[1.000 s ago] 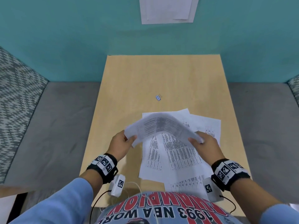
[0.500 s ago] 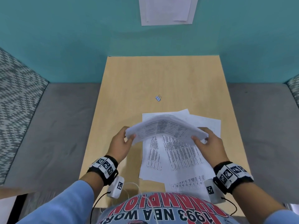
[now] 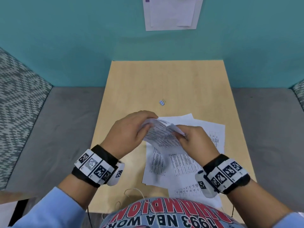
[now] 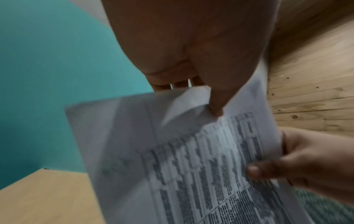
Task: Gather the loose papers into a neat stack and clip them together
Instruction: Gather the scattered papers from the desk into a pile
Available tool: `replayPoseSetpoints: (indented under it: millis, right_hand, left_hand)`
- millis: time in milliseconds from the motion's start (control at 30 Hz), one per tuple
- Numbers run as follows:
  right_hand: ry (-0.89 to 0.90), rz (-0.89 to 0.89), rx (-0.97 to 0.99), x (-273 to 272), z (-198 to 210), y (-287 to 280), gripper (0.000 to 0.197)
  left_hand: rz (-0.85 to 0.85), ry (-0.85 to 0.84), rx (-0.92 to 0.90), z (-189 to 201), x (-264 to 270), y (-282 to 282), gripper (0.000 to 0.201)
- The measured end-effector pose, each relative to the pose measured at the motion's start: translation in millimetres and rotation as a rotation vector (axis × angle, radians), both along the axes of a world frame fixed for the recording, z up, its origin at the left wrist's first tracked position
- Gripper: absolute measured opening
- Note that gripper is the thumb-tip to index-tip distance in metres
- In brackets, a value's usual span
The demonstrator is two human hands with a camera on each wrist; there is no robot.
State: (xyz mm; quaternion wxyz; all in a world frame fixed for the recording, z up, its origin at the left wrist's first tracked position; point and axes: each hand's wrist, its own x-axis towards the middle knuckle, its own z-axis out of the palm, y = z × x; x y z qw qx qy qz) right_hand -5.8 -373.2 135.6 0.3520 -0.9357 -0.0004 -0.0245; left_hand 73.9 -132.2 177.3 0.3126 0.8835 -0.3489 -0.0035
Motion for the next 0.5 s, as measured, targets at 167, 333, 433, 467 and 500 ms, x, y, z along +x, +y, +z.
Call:
replayPoseSetpoints:
  millis: [167, 333, 433, 467, 500]
  right_hand:
    - [0.040, -0.152, 0.239, -11, -1, -15, 0.037]
    - [0.066, -0.323, 0.604, -23, 2, -32, 0.028]
    - [0.041, -0.334, 0.664, -25, 1, -32, 0.006]
    - [0.055, -0.322, 0.653, -25, -4, -31, 0.016]
    - [0.086, -0.319, 0.626, -26, -15, -30, 0.020]
  left_hand:
    - [0.145, 0.244, -0.026, 3, 8, 21, 0.019]
    - [0.184, 0.516, -0.512, 11, -2, 18, 0.023]
    - [0.170, 0.595, -0.540, -6, -10, 2, 0.030]
    - [0.167, 0.609, -0.494, -19, -12, -4, 0.030]
    - [0.168, 0.625, -0.458, -33, -14, -11, 0.028]
